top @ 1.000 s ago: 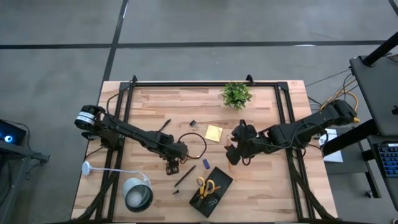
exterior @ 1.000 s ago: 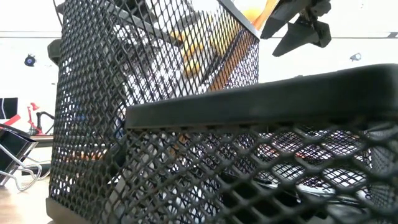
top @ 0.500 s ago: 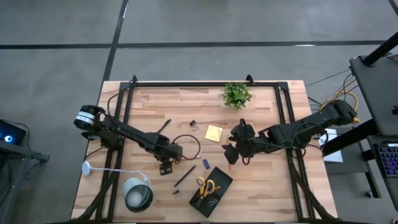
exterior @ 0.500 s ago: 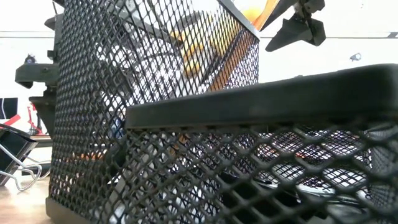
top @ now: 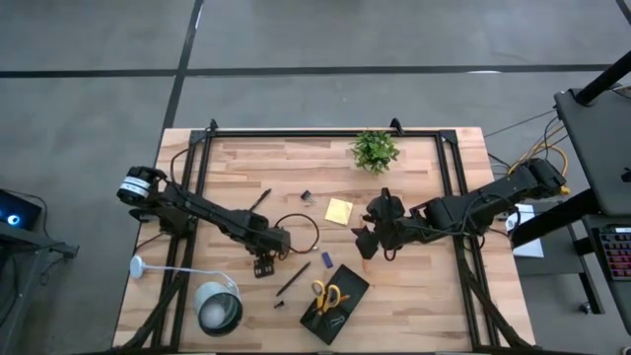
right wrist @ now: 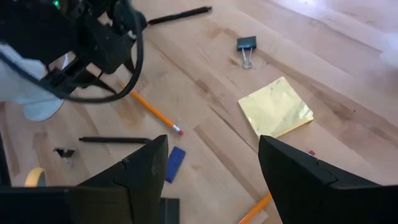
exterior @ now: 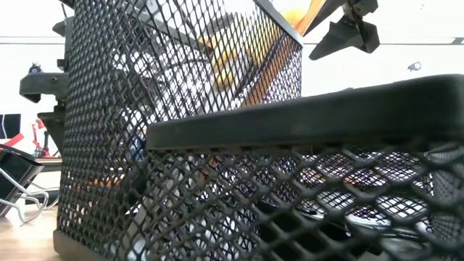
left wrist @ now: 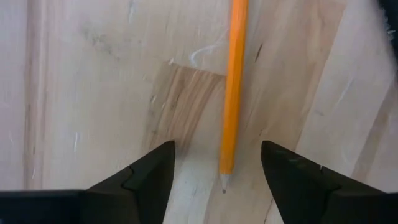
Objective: Pick and place office supplies into organizer
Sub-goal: Put the left pencil into the desk organizer
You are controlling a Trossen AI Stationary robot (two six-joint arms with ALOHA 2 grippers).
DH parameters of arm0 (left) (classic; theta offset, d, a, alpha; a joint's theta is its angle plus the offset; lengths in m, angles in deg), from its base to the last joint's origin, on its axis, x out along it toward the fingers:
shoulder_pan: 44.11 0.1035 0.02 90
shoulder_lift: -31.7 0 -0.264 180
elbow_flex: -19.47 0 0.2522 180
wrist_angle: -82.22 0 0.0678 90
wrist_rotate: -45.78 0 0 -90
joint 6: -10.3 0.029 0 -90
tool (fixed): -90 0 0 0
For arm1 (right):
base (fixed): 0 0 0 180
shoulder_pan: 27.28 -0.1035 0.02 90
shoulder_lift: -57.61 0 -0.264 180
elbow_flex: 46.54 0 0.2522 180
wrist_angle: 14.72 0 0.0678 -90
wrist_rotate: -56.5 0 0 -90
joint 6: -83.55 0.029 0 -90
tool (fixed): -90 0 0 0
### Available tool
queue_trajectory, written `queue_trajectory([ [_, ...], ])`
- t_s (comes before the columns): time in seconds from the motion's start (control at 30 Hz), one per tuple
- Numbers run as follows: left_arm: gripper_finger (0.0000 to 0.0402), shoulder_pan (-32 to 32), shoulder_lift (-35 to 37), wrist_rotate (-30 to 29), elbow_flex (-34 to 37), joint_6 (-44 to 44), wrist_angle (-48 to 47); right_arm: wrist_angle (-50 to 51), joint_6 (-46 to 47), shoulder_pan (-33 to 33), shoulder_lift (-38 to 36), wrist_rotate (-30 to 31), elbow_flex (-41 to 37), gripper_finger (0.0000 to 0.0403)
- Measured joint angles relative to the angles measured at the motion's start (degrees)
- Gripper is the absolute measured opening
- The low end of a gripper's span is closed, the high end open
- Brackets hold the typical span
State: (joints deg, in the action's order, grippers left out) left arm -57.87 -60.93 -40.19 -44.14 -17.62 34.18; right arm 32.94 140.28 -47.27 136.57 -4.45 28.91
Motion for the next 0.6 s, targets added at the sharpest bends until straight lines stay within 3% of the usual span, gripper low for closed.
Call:
queue_trajectory([
  [0.23,0.0192,0.31,-0.36,1.22,0.00,0.11,0.57,-0.08,0.26,0.00,0.00,1.06,-0.07,0.0235],
  [0.43,0.0170,0.29,-4.91,2.94,-0.12,-0.04,-0.68,-0.24,0.77,0.02,0.00,1.16,-0.09,0.0235],
  [0.6,0.0148,-0.11,-7.05,2.32,-3.45,-1.70,-2.72,-0.25,1.79,0.02,0.00,1.17,-0.11,0.0235],
])
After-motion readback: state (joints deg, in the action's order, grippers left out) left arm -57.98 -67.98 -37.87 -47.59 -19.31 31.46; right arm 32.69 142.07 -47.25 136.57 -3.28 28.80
